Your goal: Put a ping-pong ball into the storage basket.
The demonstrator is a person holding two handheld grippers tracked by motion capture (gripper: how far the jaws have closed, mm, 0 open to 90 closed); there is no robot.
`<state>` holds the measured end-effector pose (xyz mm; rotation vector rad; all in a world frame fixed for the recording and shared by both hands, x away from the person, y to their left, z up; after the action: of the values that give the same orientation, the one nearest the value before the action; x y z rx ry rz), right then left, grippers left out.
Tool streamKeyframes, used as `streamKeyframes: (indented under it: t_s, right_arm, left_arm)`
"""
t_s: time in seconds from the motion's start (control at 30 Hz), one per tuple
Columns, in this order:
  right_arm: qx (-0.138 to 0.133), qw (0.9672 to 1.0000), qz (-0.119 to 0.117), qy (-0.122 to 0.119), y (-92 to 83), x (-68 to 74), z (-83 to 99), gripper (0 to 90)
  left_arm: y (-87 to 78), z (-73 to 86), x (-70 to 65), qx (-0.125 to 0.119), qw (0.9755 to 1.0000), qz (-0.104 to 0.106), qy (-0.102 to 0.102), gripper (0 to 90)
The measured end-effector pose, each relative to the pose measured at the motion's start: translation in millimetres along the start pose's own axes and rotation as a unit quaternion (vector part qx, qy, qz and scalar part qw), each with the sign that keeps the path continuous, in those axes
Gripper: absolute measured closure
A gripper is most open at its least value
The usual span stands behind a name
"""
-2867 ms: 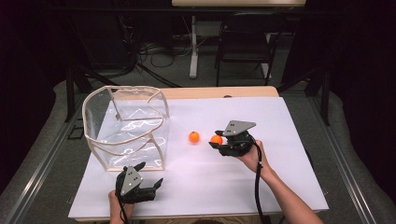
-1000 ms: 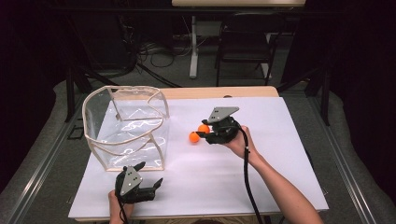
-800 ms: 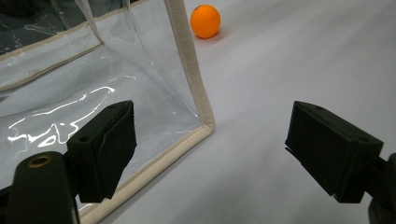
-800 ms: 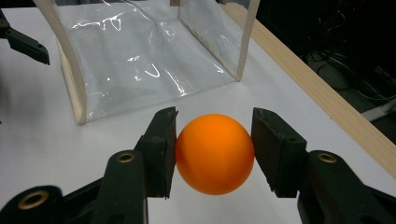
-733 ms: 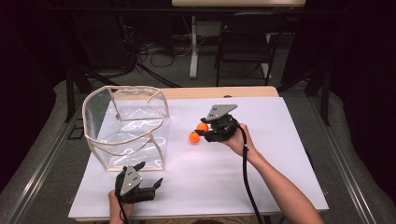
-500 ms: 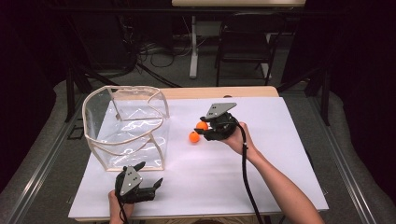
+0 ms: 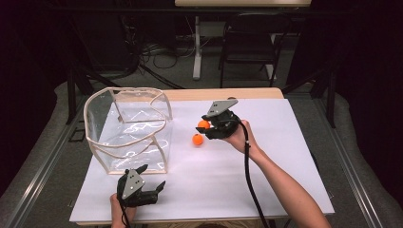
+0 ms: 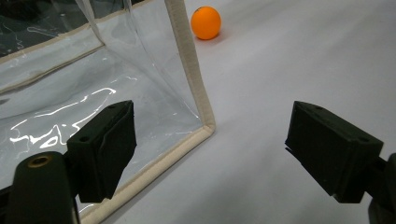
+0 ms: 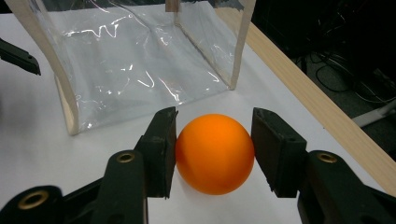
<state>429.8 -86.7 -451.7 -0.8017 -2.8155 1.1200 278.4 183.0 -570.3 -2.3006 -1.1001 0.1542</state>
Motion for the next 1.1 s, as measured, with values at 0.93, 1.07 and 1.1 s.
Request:
streamKeyframes:
  t_s: [0.93, 1.07, 1.1]
  right_arm:
    - [0.006, 0.9999, -0.003, -0.014, -0.3, -2.0, -20.0, 51.4]
    - [0.005, 0.9999, -0.002, -0.014, -0.1, -2.5, -22.2, 51.4]
    - [0.006, 0.9999, -0.003, -0.015, -0.3, -2.7, -22.8, 51.4]
  left_arm:
    - [-0.2, 0.0, 0.6, -0.001, 1.0, 0.0, -0.001, 16.1]
    - [-0.4, 0.0, 0.8, -0.001, 1.0, -0.001, -0.001, 16.1]
    - [-0.4, 0.0, 0.8, -0.001, 1.0, -0.001, -0.001, 16.1]
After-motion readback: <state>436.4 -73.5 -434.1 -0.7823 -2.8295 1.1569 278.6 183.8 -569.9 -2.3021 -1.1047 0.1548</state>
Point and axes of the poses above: each handheld gripper's, and its own axes: y roughly forward along the jaws, z roughly out of its underside, x roughly to its left, the point moved 3 cm from there along y, roughly forward along the jaws, and after that the axes turned 6 degrees about x, right-handed, at the moved point
